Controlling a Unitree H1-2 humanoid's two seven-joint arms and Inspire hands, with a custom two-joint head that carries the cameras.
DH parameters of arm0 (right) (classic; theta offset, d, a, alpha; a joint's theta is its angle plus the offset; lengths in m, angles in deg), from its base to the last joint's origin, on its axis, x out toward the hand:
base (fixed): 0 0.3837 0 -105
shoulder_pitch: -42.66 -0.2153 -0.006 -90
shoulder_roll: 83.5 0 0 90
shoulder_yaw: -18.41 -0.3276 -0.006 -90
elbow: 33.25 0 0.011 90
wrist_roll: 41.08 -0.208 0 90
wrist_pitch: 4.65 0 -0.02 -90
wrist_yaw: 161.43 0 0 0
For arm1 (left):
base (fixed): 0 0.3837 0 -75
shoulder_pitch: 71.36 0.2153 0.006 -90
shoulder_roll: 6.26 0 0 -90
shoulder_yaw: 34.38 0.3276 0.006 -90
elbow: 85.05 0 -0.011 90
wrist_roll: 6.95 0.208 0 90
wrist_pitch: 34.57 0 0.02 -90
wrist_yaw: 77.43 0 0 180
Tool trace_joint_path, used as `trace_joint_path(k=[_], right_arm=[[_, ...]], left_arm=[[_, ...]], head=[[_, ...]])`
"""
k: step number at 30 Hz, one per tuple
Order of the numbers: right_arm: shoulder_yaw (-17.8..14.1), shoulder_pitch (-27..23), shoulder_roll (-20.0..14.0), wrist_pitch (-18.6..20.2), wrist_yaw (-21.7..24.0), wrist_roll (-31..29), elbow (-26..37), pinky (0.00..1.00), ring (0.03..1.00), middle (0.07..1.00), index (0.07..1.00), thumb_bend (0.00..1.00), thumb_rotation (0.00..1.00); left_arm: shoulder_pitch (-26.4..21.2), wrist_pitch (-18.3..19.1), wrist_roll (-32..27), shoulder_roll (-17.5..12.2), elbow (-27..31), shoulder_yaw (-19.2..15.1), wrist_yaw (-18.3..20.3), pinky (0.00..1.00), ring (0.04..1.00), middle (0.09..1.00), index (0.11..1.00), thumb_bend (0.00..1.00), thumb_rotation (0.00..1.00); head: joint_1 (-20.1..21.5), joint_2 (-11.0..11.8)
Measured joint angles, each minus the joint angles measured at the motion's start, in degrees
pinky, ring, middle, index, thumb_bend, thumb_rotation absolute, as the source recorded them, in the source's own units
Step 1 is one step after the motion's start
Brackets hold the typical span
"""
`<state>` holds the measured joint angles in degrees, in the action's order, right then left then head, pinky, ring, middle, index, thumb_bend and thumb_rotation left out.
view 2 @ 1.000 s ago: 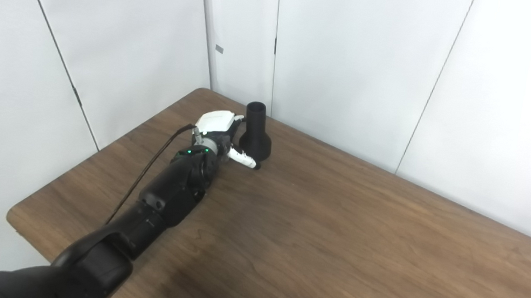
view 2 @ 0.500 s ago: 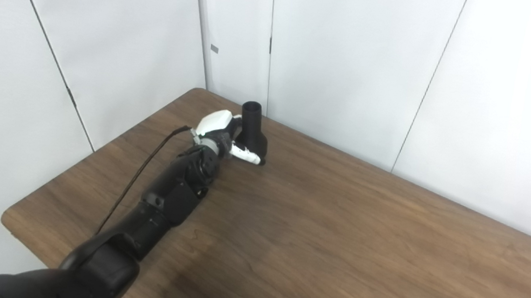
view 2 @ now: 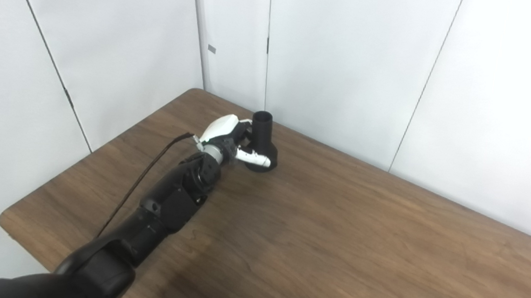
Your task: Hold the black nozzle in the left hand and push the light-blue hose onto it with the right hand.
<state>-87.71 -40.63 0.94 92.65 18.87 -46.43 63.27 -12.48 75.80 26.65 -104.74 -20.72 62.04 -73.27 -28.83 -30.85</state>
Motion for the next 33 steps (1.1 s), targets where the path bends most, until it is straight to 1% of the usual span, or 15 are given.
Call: trace_joint_path(k=[1,3,4,7,10,13,18,20,21,23,26,28,29,32,33], right_arm=[[0.0,0.07,0.01,0.07,0.0,-0.04,0.08,0.39,0.523,0.571,0.487,0.49,0.16],[0.01,0.14,0.01,0.24,0.0,0.0,0.25,0.38,0.524,0.574,0.488,0.49,0.17],[0.06,0.16,0.01,0.5,-0.01,0.08,0.44,0.38,0.525,0.575,0.488,0.49,0.17],[0.13,0.36,0.02,1.02,-0.01,0.16,0.96,0.38,0.523,0.572,0.487,0.49,0.17],[0.28,0.52,-0.01,1.05,-0.01,0.39,1.0,0.38,0.53,0.58,0.488,0.49,0.17],[0.49,0.68,-0.06,0.86,0.0,0.71,1.03,0.38,0.535,0.584,0.489,0.49,0.17],[0.92,0.8,-0.3,0.85,0.0,1.84,1.31,0.38,0.543,0.591,0.49,0.49,0.17],[1.0,0.83,-0.32,0.8,0.0,2.13,1.36,0.38,0.545,0.593,0.49,0.49,0.17],[1.05,0.84,-0.34,0.77,0.0,2.19,1.36,0.38,0.547,0.594,0.49,0.49,0.17],[1.19,0.88,-0.44,0.76,0.01,2.26,1.37,0.38,0.548,0.596,0.49,0.49,0.17],[1.42,0.88,-0.53,0.76,0.03,2.3,1.47,0.38,0.549,0.597,0.49,0.5,0.17],[1.48,0.92,-0.54,0.73,0.06,2.29,1.56,0.38,0.55,0.599,0.49,0.5,0.17],[1.53,0.91,-0.55,0.63,0.08,2.3,1.55,0.38,0.55,0.599,0.491,0.5,0.17],[1.64,0.98,-0.54,0.22,0.18,2.29,1.51,0.39,0.554,0.6,0.491,0.5,0.18],[1.66,1.0,-0.54,0.09,0.24,2.28,1.49,0.39,0.554,0.6,0.491,0.5,0.18]], left_arm=[[-0.01,-0.2,0.0,0.01,-0.01,0.29,-0.31,0.89,0.817,0.66,0.824,1.0,0.3],[-0.13,-0.48,0.0,-0.09,-0.35,0.98,-1.35,0.96,0.871,0.749,0.811,1.0,0.3],[-0.29,-0.63,0.0,-0.25,-0.49,1.49,-1.55,0.99,0.884,0.775,0.806,1.0,0.3],[-0.34,-1.89,0.01,-1.08,-0.99,3.52,-1.81,1.0,0.898,0.83,0.8,1.0,0.3],[-0.29,-4.73,1.46,-2.33,-2.21,6.95,-2.21,1.0,0.866,0.84,0.807,1.0,0.29],[-0.27,-6.88,3.03,-2.73,-3.25,9.5,-3.07,1.0,0.89,0.859,0.807,1.0,0.31],[-0.3,-7.6,4.12,-3.26,-3.92,11.52,-3.7,1.0,0.893,0.86,0.789,1.0,0.34],[-0.37,-7.54,4.29,-3.4,-3.92,12.13,-3.7,1.0,0.887,0.847,0.758,1.0,0.33],[-0.49,-7.53,4.39,-3.6,-3.94,12.64,-3.7,1.0,0.875,0.831,0.735,1.0,0.31],[-1.16,-7.72,4.84,-4.19,-4.48,13.85,-3.7,1.0,0.833,0.766,0.695,1.0,0.27],[-2.27,-8.52,5.47,-5.1,-5.82,15.39,-3.7,1.0,0.773,0.693,0.668,1.0,0.22],[-2.29,-8.98,5.87,-5.31,-5.85,15.51,-4.0,1.0,0.744,0.659,0.647,1.0,0.21],[-2.41,-9.25,5.94,-5.35,-5.91,15.51,-4.51,1.0,0.723,0.633,0.619,1.0,0.19],[-2.3,-9.92,5.63,-5.34,-6.13,15.03,-4.93,1.0,0.699,0.583,0.558,0.99,0.12],[-2.12,-10.43,5.39,-5.33,-6.3,14.73,-5.55,1.0,0.696,0.572,0.542,0.97,0.1]], head=[[0.0,0.0],[0.0,0.0],[0.0,0.0],[0.26,-0.26],[0.26,-0.26],[0.35,-0.44],[0.35,-0.53],[0.62,-0.62],[0.7,-0.7],[0.79,-0.7],[0.79,-0.7],[0.79,-0.7],[0.79,-0.7],[0.79,-0.7],[0.79,-1.05]])
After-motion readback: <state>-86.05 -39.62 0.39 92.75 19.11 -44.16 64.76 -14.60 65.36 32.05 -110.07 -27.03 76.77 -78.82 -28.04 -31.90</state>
